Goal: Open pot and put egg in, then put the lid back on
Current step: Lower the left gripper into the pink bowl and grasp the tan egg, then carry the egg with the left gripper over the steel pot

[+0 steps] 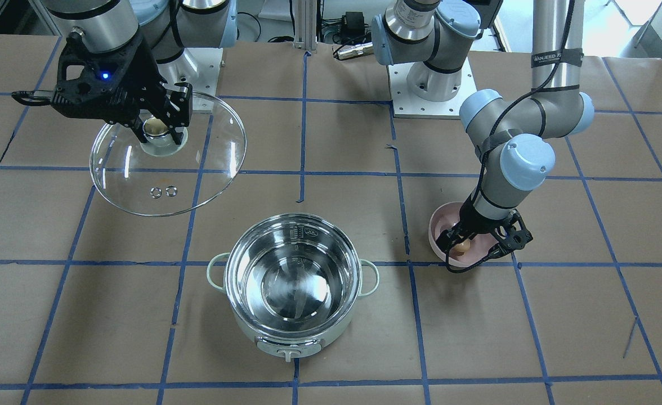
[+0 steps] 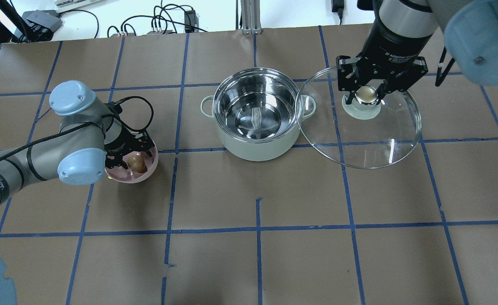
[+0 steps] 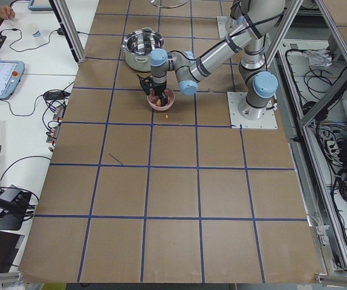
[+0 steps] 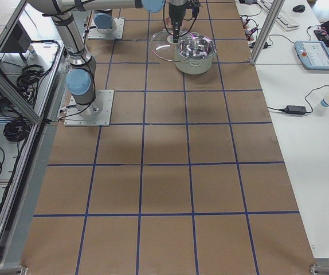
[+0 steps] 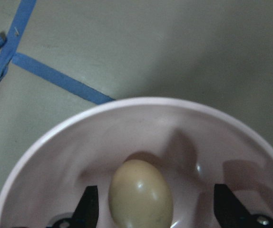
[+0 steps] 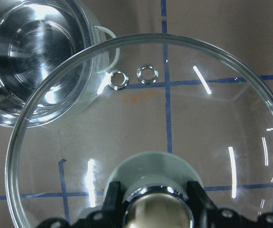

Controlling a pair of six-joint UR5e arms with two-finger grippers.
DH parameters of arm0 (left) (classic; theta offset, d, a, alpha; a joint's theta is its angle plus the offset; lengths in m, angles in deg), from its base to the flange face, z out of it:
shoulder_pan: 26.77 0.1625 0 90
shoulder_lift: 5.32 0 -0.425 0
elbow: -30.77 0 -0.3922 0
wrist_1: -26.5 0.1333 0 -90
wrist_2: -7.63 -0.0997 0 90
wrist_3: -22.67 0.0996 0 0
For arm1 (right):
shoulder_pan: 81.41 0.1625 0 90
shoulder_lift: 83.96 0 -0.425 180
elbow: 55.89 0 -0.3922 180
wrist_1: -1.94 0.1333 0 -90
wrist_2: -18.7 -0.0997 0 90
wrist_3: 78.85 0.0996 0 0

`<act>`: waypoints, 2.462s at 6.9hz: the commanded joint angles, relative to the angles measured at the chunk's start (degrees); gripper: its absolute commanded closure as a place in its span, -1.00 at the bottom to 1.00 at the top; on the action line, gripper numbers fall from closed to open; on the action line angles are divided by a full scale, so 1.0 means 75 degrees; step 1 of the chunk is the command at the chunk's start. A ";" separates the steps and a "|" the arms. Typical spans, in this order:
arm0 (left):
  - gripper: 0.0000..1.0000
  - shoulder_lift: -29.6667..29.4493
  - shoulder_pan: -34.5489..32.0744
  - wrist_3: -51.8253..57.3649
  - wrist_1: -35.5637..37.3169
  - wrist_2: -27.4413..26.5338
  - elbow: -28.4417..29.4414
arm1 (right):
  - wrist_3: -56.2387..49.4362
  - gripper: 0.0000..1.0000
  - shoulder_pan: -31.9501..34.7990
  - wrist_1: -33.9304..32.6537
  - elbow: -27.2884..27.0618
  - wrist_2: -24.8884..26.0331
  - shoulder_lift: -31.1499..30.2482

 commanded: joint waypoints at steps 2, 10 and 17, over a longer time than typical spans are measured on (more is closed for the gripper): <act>0.16 0.0017 0.0000 -0.0012 -0.0016 0.0010 0.0016 | -0.0035 0.94 -0.0016 0.0013 0.0016 0.0011 -0.0007; 0.74 0.0554 -0.0046 0.0059 -0.1285 0.0021 0.0774 | -0.0082 0.95 -0.0016 0.0002 0.0004 0.0011 -0.0007; 0.85 0.0324 -0.2656 -0.3171 -0.2947 0.0408 0.3518 | -0.0235 0.95 -0.0051 -0.0010 -0.0031 0.0011 -0.0007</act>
